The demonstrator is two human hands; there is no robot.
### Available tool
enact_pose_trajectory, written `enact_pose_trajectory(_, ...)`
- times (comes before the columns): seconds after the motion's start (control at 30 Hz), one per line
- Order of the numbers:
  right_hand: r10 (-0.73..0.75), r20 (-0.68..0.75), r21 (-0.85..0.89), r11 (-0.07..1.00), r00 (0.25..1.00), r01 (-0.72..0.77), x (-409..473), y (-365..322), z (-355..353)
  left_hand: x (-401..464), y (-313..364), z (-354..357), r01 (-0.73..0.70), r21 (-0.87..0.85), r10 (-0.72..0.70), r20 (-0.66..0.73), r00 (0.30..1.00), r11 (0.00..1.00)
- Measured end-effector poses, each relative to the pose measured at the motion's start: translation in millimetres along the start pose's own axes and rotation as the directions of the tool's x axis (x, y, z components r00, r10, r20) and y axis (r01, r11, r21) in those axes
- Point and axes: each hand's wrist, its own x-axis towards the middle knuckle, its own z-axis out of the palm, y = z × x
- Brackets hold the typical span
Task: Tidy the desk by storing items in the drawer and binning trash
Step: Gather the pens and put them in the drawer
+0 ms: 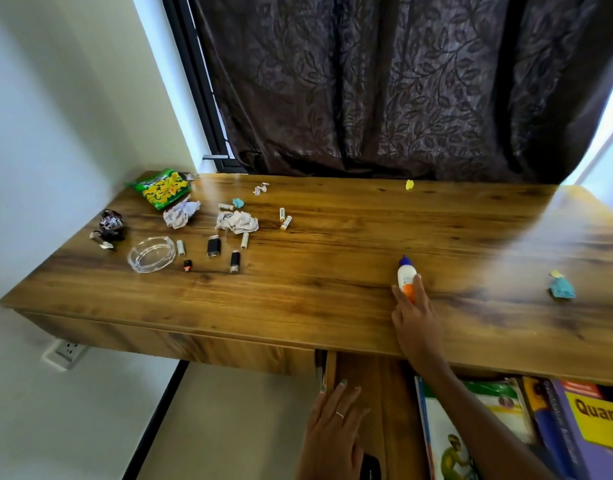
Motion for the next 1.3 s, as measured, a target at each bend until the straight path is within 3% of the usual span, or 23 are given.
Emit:
enact_pose_trajectory(0.23, -0.031, -0.092, 0.201, 0.978, 0.995, 0.049, -89.5, 0.3, -26.0, -1.0, 3.9, -5.1, 0.045, -0.001, -0.045, -0.001, 0.999, 0.999)
enact_pose_trajectory(0.37, 0.2, -0.174, 0.445, 0.889, 0.964, -0.104, -139.3, -7.4, -44.5, -2.6, 1.4, -0.2, 0.05, -0.003, -0.05, -0.03, 0.998, 0.999)
enact_pose_trajectory(0.47, 0.239, -0.133, 0.475, 0.867, 0.962, -0.15, -183.5, -11.0, -47.1, -2.2, 1.3, 0.4, 0.051, -0.007, -0.051, -0.05, 0.997, 0.999)
enact_pose_trajectory(0.6, 0.082, 0.053, 0.296, 0.951, 0.995, -0.094, -230.1, -3.8, -34.4, -3.3, 0.9, 0.4, 0.067, -0.016, -0.067, -0.051, 0.996, 0.998)
enact_pose_trajectory(0.7, 0.109, 0.221, 0.19, 0.97, 0.969, -0.153, -247.1, 2.8, -23.2, -4.4, 1.0, 0.1, 0.063, -0.022, -0.064, -0.052, 0.997, 0.998)
enact_pose_trajectory(0.8, 0.163, 0.384, 0.081, 0.975, 0.909, -0.209, -250.0, -3.2, -18.9, -4.2, 1.4, -0.9, 0.064, -0.024, -0.065, -0.053, 0.996, 0.998)
enact_pose_trajectory(0.87, 0.26, 0.511, -0.009, 0.955, 0.819, -0.297, -251.4, -6.0, -21.1, -4.1, 1.6, -0.8, 0.063, -0.019, -0.064, -0.054, 0.996, 0.998)
enact_pose_trajectory(0.97, 0.212, 0.614, -0.112, 0.977, 0.76, -0.181, -250.9, -15.6, -26.3, -4.4, 1.2, 0.3, 0.062, -0.005, -0.062, -0.057, 0.996, 0.998)
enact_pose_trajectory(1.1, 0.238, 0.595, -0.2, 0.969, 0.767, -0.146, -252.3, -22.1, -28.5, -4.1, 0.7, 1.5, 0.062, 0.01, -0.061, -0.054, 0.997, 0.998)
enact_pose_trajectory(1.23, 0.135, 0.387, -0.2, 0.978, 0.912, -0.06, -236.7, -22.1, -25.9, -3.1, 1.1, 1.0, 0.061, 0.014, -0.06, -0.056, 0.997, 0.998)
enact_pose_trajectory(1.3, 0.116, 0.397, -0.128, 0.989, 0.911, -0.07, -222.1, -19.0, -19.1, -2.9, 2.0, 0.3, 0.062, 0.022, -0.061, -0.051, 0.997, 0.998)
